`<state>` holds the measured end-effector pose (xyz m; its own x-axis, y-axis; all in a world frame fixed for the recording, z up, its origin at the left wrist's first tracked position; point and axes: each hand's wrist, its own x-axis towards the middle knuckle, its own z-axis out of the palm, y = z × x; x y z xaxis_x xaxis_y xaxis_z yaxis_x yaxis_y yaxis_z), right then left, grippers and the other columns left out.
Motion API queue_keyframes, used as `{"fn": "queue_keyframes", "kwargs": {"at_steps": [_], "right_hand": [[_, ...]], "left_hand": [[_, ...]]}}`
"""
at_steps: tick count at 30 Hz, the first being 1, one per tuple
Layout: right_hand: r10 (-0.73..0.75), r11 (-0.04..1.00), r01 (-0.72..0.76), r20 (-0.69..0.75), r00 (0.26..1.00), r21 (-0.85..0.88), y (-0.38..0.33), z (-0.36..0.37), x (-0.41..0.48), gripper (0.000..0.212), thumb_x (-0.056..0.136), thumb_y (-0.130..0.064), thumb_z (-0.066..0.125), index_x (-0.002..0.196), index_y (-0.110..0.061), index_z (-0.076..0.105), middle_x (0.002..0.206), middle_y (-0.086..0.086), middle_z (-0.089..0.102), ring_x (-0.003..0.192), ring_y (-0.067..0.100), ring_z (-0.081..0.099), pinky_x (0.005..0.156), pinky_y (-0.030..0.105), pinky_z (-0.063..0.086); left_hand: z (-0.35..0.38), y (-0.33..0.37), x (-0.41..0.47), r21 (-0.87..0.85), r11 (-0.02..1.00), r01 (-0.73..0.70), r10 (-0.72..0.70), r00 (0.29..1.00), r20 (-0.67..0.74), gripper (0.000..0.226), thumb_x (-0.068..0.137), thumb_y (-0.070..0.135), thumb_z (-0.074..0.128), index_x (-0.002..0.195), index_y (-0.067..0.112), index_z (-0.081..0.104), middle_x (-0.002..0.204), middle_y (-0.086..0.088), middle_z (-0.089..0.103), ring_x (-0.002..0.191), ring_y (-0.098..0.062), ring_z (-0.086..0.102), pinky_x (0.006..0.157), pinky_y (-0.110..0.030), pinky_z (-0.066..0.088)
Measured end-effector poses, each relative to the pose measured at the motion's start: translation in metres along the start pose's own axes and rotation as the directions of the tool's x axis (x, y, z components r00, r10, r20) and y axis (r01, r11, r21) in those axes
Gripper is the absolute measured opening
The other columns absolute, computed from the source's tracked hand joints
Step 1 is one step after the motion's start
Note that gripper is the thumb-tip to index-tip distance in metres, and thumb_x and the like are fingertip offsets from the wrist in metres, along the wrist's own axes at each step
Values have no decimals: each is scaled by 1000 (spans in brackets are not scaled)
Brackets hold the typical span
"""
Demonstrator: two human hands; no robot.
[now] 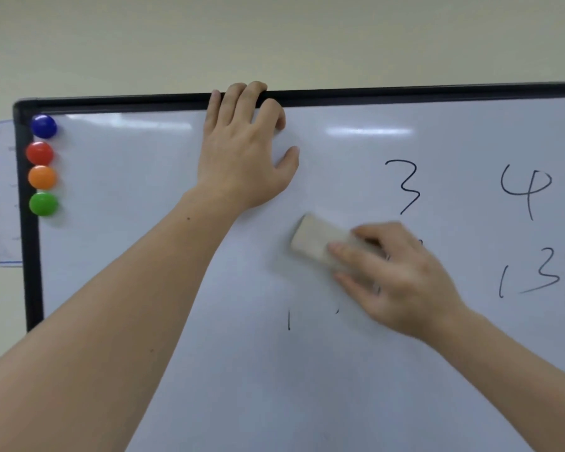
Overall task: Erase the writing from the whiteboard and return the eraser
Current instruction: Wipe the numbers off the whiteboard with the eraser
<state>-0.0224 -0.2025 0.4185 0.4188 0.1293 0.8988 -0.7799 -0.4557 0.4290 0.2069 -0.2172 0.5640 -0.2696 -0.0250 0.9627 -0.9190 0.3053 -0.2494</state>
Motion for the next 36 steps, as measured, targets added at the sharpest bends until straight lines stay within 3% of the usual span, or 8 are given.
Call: {"fn": "queue_keyframes", "kwargs": {"at_steps": [4,10,13,18,21,24,32,36], "right_hand": [[190,981,-193,-96,977,-15,4,0,15,33,82,-24,78,113,-13,76,103,18,64,88,36,61,70,43,57],[-248,963,223,173,953,153,-50,20,-26,22,86,-15,71,108,-12,75,99,20,68,80,37,62,64,43,52],[-280,955,251,189,941,159,-33,12,-29,22,89,-16,69,110,-13,75,100,20,68,81,38,63,64,43,53],[-4,999,2,-34,999,-49,41,-15,7,30,85,-23,75,114,-14,76,104,20,66,86,38,64,69,44,57],[259,958,-276,-172,950,-81,73,-27,30,32,87,-26,75,118,-16,73,109,16,62,95,36,60,71,42,56],[327,939,-342,-196,925,-48,76,-25,37,34,87,-27,75,119,-15,71,110,15,60,97,35,58,71,39,53],[-114,993,109,130,985,51,42,-23,-28,29,86,-23,74,113,-13,75,104,20,65,86,37,62,69,41,54],[-129,992,129,107,986,10,76,-37,-20,30,85,-23,76,113,-13,76,103,21,66,84,37,63,69,41,55]], "left_hand": [[3,3,-1,-2,1000,15,-15,1000,-11,40,83,47,50,108,16,54,146,-10,45,141,-33,35,122,-51,16],[3,6,0,2,1000,31,-31,999,-27,40,83,47,51,108,15,54,144,-9,46,140,-32,35,122,-50,16],[3,5,1,18,1000,26,-25,1000,-18,41,83,48,51,108,16,54,145,-9,46,140,-32,36,122,-51,15],[5,8,4,27,999,44,-43,999,-30,41,82,48,53,107,15,56,139,-11,49,136,-35,40,123,-52,15],[7,13,9,6,998,57,-56,997,-43,42,82,48,54,106,14,58,132,-11,52,130,-34,44,123,-52,14],[12,26,19,-15,1000,23,-24,999,-40,39,84,45,54,105,14,57,129,-7,55,129,-31,46,124,-51,13],[34,73,34,-58,998,-31,28,999,-45,35,84,44,54,102,15,57,129,-5,56,128,-30,47,123,-52,13],[38,75,35,-43,999,-8,5,998,-65,35,84,44,53,102,14,57,124,-5,56,124,-32,49,123,-50,15]]}}
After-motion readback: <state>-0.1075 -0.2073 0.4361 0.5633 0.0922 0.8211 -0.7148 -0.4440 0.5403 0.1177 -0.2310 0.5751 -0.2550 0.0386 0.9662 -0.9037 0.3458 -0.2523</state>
